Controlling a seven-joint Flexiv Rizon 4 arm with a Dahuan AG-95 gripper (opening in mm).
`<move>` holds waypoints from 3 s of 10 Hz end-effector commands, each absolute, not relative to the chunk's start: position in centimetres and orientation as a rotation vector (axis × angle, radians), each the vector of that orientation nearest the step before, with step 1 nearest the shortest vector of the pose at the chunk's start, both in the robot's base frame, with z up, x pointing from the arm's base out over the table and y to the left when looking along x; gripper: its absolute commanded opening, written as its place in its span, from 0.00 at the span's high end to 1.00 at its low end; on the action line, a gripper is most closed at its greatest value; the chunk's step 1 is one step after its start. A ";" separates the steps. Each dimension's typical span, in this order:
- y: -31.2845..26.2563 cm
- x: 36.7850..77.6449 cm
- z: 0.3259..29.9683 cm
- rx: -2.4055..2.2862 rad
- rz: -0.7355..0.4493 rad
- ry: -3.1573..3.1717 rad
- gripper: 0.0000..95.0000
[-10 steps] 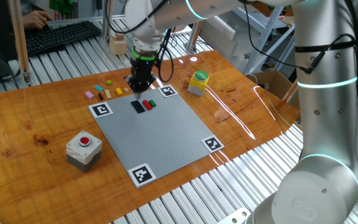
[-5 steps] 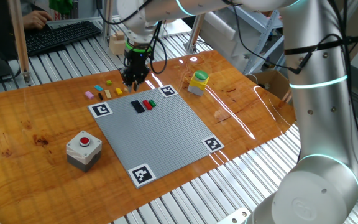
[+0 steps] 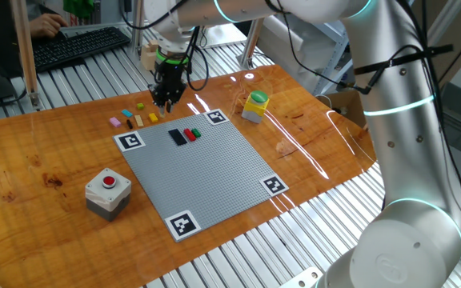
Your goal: Build with small Lego blocks
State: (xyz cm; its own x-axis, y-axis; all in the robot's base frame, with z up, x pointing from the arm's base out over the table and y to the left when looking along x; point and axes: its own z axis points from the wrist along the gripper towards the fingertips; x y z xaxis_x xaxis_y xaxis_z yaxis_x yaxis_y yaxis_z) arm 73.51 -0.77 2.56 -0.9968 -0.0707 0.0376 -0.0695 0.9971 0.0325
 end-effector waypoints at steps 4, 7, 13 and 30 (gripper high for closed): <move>-0.8 74.0 1.5 0.170 -0.037 -3.102 0.80; -0.8 74.0 1.1 0.178 -0.028 -3.095 0.80; -0.8 74.0 0.8 0.206 -0.008 -3.088 1.00; 1.6 65.0 2.2 0.009 0.014 -3.072 1.00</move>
